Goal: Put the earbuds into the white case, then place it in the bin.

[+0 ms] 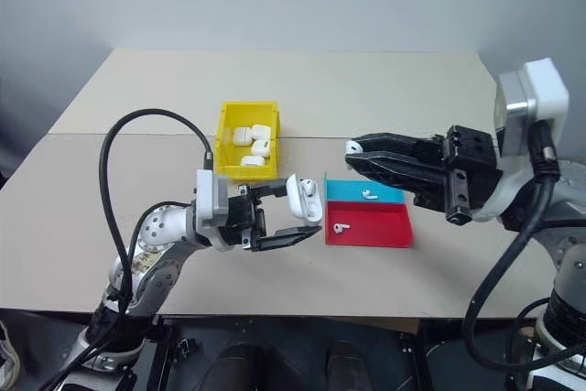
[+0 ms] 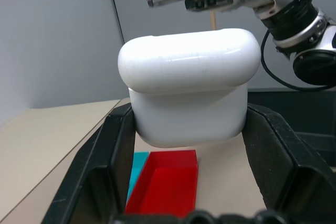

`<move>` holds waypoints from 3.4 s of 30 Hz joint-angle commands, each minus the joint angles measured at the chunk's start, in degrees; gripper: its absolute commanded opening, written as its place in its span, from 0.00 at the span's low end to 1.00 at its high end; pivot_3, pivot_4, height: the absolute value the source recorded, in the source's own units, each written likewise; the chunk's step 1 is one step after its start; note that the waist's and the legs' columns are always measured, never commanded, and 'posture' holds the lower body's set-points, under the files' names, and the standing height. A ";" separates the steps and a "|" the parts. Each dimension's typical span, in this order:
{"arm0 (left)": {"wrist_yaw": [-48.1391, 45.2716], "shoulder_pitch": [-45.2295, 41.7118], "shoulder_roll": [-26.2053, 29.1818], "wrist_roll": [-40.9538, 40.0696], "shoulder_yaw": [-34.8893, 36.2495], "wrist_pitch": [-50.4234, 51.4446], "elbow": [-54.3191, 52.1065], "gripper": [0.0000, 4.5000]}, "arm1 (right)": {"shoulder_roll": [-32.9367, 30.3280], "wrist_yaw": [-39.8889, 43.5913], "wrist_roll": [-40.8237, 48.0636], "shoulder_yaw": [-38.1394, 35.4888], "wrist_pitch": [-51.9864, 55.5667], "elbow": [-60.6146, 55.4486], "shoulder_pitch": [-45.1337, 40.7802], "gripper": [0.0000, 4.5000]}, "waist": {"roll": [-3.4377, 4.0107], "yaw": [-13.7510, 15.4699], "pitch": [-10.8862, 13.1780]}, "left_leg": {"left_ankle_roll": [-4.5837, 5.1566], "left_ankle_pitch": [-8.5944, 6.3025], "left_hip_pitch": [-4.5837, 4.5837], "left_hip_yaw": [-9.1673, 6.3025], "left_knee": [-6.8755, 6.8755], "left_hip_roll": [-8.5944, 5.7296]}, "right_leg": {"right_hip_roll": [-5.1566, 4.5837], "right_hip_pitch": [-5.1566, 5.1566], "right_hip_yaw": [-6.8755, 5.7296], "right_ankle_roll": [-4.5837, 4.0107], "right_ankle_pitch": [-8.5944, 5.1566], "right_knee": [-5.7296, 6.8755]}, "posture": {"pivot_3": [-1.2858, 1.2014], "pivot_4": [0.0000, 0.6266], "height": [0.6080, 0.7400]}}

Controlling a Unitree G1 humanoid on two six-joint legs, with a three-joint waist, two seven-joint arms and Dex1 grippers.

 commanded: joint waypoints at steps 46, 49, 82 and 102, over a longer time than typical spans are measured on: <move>-3.63 -0.78 -2.32 0.62 0.54 -6.16 3.34 0.62 | -0.56 -6.38 0.53 11.18 -5.60 -5.32 9.03 0.14 | 0.00 0.08 0.00 | 0.02 -0.01 -0.05 -0.01 0.05 0.00 | 0.00 -0.01 0.00 0.02 -0.01 -0.02 | 0.52 0.24 1.00; -3.74 -0.83 -2.33 0.67 0.59 -6.25 3.50 0.62 | -0.52 -5.98 -0.47 11.34 -6.14 -5.15 9.25 0.14 | 0.00 0.08 0.00 | 0.02 -0.01 -0.04 -0.01 0.05 0.00 | 0.00 -0.01 0.00 0.02 -0.01 -0.02 | 0.52 0.24 1.00; -1.98 -6.50 -5.35 6.83 -1.97 -7.12 10.96 0.62 | -12.99 -0.89 -1.24 11.15 -7.90 -4.03 -4.11 0.25 | -0.01 0.10 0.00 | 0.04 -0.02 -0.04 -0.03 0.06 -0.01 | 0.00 0.01 -0.01 0.02 -0.01 -0.06 | 0.52 0.24 1.00; -2.54 -4.92 -5.78 6.99 -2.47 -8.54 9.26 0.62 | -14.82 2.27 -20.57 24.44 -9.44 -7.78 -11.97 0.01 | -0.01 0.17 0.00 | 0.05 -0.03 -0.10 -0.03 0.09 -0.01 | -0.01 -0.06 -0.01 0.02 -0.01 -0.04 | 0.52 0.24 1.00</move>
